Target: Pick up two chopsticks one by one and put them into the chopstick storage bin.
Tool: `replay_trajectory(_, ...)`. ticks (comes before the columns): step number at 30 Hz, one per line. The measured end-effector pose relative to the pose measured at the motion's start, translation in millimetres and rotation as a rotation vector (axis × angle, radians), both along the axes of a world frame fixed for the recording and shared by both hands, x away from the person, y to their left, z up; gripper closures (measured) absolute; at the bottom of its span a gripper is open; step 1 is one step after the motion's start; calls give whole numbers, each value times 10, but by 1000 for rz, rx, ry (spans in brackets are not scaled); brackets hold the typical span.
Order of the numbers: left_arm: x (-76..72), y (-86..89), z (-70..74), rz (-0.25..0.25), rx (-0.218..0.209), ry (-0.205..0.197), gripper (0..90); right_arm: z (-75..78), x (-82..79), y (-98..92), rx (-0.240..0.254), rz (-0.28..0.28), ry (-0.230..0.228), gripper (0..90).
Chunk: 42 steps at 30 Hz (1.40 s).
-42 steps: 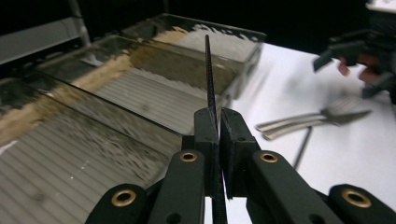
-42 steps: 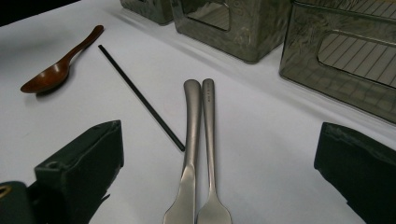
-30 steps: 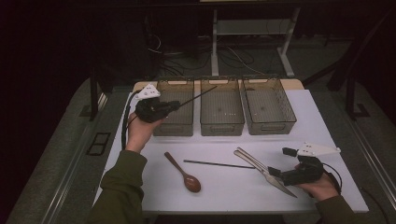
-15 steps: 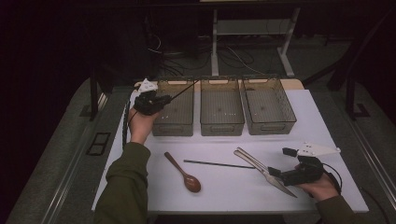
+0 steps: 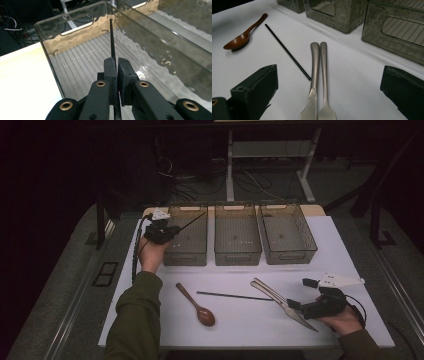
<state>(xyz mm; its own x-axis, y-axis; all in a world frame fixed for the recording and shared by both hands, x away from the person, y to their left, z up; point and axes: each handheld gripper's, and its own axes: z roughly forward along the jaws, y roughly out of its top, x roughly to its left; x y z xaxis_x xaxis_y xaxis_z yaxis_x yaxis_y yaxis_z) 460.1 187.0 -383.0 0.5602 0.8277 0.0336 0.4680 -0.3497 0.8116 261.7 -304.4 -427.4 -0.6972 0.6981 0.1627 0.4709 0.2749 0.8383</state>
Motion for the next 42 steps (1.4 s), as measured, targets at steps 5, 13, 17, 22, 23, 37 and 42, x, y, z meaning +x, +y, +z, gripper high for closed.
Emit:
replay_trajectory(5, 14, -3, -24, 0, -12, 16, 850, 0, 0, -4, 1, -1, 0, 10)
replay_trajectory(13, 17, -7, -26, -11, -30, 14, 736, 2, -2, -6, 2, -1, -1, 10)
replay_trajectory(17, 5, -17, -6, -20, -33, 3, 671, 1, 0, -5, 0, 2, -3, 10)
replay_trajectory(22, -29, -29, 21, -74, -74, 4, 559, 1, 0, -8, 2, -1, -4, 10)
replay_trajectory(23, -40, -31, 35, -88, -91, 11, 534, 3, -1, -9, 3, -2, -5, 10)
replay_trajectory(37, -413, -245, 238, -333, -196, -5, 335, 8, -3, -14, 6, -5, -3, 10)
replay_trajectory(42, -589, -358, 192, -402, -204, -3, 298, 6, -5, -9, 4, 1, -12, 10)
